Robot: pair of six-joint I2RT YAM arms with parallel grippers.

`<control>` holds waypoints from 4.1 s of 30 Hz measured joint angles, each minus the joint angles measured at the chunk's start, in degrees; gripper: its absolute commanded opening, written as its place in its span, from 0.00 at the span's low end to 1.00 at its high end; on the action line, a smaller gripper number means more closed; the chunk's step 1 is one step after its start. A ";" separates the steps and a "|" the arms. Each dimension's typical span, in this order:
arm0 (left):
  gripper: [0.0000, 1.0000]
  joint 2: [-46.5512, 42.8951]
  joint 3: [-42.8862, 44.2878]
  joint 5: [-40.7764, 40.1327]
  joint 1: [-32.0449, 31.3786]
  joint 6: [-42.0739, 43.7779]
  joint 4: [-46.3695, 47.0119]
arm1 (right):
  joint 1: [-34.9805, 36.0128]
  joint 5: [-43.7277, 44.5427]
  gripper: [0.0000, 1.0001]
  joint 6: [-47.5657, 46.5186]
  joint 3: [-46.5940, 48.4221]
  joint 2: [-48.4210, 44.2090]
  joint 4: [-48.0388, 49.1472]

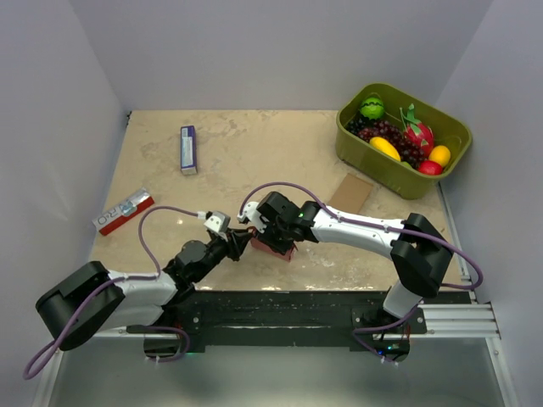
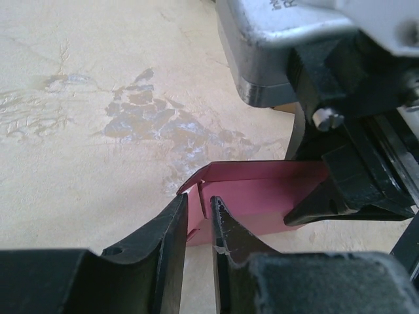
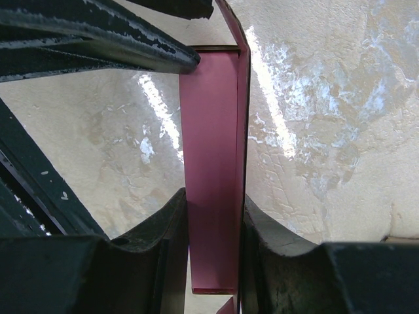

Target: Fold the paper box

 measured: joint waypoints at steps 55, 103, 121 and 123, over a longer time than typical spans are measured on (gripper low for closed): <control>0.00 5.62 0.00 10.86 2.25 3.72 8.17 | -0.20 0.00 0.07 0.00 0.00 0.04 0.02; 0.63 3.96 -0.09 20.04 11.91 13.49 4.55 | -0.26 -0.09 0.15 0.02 0.00 0.00 0.20; 0.50 9.11 2.64 29.35 14.53 13.46 8.26 | -0.26 -0.11 0.13 0.02 0.00 0.00 0.20; 0.47 9.60 3.10 29.90 14.88 13.44 8.63 | -0.26 -0.09 0.13 0.02 0.00 0.00 0.20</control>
